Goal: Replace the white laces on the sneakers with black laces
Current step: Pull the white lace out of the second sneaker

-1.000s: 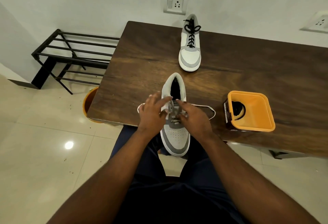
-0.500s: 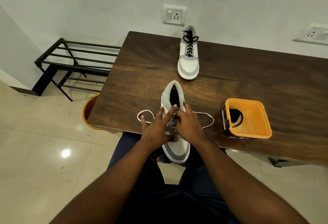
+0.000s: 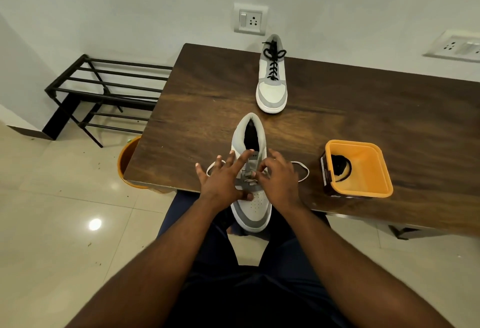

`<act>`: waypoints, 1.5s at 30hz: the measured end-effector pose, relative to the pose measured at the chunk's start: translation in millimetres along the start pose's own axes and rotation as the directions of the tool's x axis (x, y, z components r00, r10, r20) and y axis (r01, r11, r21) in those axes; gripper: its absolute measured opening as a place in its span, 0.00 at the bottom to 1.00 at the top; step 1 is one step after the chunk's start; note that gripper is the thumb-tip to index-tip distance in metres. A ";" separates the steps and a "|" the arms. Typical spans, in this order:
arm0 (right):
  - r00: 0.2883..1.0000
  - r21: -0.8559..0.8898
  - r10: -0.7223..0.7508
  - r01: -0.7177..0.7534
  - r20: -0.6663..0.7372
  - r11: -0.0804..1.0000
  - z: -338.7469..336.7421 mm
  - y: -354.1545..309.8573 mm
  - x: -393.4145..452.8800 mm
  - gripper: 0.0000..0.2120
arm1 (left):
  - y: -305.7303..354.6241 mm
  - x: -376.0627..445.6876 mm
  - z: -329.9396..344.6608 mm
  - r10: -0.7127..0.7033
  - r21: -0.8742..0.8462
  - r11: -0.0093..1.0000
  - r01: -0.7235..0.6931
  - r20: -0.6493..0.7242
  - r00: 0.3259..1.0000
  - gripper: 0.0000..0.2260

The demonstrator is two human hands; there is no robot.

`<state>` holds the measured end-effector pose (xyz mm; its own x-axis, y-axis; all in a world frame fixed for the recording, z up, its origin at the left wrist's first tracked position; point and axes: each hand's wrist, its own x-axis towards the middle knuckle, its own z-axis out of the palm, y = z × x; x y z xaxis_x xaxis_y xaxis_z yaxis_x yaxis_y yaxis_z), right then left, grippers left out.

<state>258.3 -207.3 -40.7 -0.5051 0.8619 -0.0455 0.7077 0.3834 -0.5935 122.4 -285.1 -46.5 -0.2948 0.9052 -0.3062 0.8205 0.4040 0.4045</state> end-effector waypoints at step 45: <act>0.976 -0.217 -0.201 0.178 -0.086 0.960 -6.0 0.6 4.3 0.16 | -7.6 4.3 2.3 -0.010 -0.059 0.998 0.009 -0.022 1.000 0.52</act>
<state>259.5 -201.4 -36.4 -0.5922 0.7928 0.1441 0.6965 0.5936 -0.4031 116.1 -284.6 -52.9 -0.3137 0.9036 -0.2917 0.7877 0.4192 0.4515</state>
